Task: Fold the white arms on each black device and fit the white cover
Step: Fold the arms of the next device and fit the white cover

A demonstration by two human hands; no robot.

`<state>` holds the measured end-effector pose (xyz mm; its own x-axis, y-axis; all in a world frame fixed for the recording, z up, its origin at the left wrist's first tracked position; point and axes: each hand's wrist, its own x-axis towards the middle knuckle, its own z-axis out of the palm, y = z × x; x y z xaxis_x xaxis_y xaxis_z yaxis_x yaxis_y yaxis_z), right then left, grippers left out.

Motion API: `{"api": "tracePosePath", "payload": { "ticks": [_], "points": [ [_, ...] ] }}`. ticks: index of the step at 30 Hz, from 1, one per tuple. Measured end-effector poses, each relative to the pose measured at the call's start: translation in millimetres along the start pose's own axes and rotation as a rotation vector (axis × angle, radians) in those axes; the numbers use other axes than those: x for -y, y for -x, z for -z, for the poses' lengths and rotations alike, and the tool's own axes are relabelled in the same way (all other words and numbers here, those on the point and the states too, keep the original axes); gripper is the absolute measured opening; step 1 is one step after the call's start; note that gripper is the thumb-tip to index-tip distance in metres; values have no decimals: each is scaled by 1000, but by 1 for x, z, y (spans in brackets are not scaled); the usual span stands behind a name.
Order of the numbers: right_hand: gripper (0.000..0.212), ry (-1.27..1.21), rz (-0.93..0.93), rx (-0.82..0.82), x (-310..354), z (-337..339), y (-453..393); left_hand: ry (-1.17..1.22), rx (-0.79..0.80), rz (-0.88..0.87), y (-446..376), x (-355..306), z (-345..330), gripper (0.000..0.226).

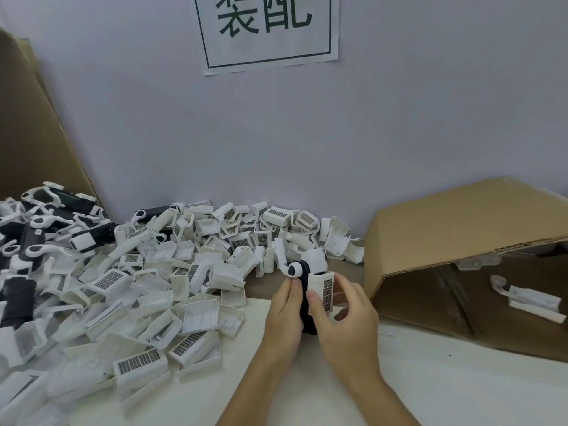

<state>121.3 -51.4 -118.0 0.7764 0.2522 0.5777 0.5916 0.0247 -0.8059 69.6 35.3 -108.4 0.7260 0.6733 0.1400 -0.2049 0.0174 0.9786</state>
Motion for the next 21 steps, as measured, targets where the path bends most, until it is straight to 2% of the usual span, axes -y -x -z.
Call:
{"api": "tracePosePath", "payload": {
  "ticks": [8, 12, 15, 18, 21],
  "points": [
    [35, 69, 84, 49, -4, -1, 2, 81, -12, 18, 1, -2, -2, 35],
    [39, 100, 118, 69, 0, -1, 4, 94, 44, -39, 4, -6, -2, 24],
    [39, 114, 123, 122, 0, 2, 6, 56, 75, -93, 6, -6, -1, 23],
    [56, 124, 136, 221, 2, 3, 8, 43, 29, -125, 5, -2, 0, 16],
    [61, 150, 110, 242, 1, 1, 9, 25, 34, -115, 5, -2, -1, 19]
  ]
}}
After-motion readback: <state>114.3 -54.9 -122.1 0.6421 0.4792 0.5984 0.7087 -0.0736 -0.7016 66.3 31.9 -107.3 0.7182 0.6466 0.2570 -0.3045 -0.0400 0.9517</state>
